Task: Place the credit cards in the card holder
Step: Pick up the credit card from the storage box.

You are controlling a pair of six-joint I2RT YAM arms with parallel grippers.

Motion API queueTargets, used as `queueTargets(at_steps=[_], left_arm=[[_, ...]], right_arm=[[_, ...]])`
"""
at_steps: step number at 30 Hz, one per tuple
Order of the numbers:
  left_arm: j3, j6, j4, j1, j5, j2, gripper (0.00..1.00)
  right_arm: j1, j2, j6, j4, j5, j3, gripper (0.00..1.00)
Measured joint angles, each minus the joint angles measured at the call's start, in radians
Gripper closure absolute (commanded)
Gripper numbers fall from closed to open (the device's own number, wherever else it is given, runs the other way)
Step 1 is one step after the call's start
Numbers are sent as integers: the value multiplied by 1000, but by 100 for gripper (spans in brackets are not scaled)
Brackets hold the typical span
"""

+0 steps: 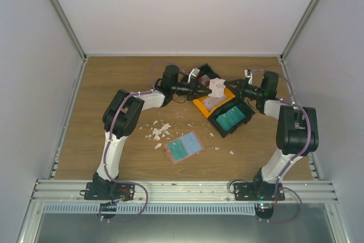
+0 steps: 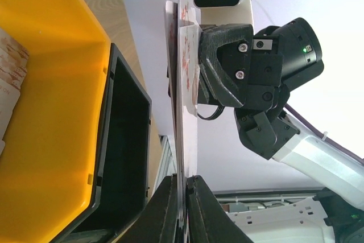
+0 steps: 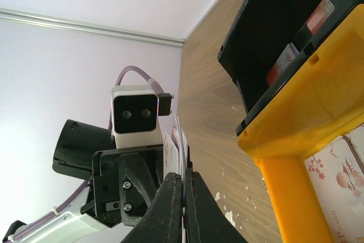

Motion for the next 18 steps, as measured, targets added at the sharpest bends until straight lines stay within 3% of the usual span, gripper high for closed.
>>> queueTargets(at_steps=[18], left_arm=[[-27,18,-3,-3,-6,0,88]], right_arm=[[-12,11,-13,-29,7,13,100]])
